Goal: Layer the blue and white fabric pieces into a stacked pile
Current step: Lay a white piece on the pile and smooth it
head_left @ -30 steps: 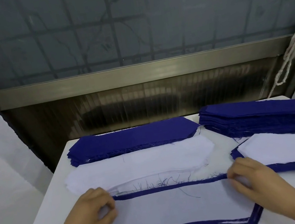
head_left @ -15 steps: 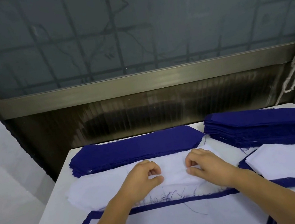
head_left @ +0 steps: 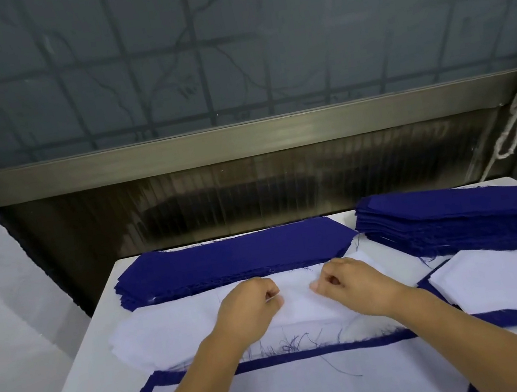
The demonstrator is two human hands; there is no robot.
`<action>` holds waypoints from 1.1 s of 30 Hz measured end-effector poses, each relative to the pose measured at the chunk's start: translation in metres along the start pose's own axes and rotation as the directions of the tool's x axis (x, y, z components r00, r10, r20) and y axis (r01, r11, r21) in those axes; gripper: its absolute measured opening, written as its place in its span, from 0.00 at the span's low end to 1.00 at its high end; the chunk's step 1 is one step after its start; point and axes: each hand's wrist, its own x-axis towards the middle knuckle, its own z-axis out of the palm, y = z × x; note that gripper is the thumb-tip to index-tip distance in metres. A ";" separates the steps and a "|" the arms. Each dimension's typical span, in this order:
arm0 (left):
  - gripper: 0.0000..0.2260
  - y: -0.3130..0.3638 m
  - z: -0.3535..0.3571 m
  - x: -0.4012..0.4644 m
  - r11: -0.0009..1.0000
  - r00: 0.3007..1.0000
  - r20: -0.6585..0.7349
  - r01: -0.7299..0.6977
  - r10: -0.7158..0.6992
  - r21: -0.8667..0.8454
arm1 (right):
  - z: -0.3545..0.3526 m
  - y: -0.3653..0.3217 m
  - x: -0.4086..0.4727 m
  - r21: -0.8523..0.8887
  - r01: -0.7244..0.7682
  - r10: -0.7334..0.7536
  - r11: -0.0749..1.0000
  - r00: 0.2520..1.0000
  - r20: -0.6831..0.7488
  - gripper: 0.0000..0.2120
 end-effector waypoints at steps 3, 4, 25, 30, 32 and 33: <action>0.03 0.001 -0.001 0.000 1.000 1.000 0.003 -0.006 0.006 0.014 | 0.002 -0.003 -0.003 -0.154 0.022 -0.018 0.988 0.999 0.028 0.18; 0.02 0.000 -0.001 0.000 1.000 1.000 0.009 -0.012 0.011 0.012 | 0.002 -0.003 -0.004 -0.159 0.027 -0.025 0.987 1.000 0.017 0.16; 0.09 -0.106 -0.083 -0.094 0.955 0.962 -0.099 0.265 -0.253 0.136 | -0.016 0.008 -0.027 0.064 0.007 -0.008 0.998 1.000 0.016 0.06; 0.06 -0.096 -0.091 -0.127 0.985 0.981 0.084 0.172 -0.174 0.034 | -0.033 0.020 -0.085 0.166 -0.011 -0.007 0.986 0.994 0.108 0.12; 0.06 -0.090 -0.093 -0.137 0.988 0.972 0.194 0.147 -0.133 -0.056 | -0.043 0.018 -0.109 0.253 -0.031 -0.021 0.967 0.980 0.200 0.13; 0.05 -0.086 -0.093 -0.138 0.987 0.969 0.220 0.134 -0.113 -0.086 | -0.047 0.016 -0.118 0.284 -0.040 -0.029 0.958 0.972 0.235 0.11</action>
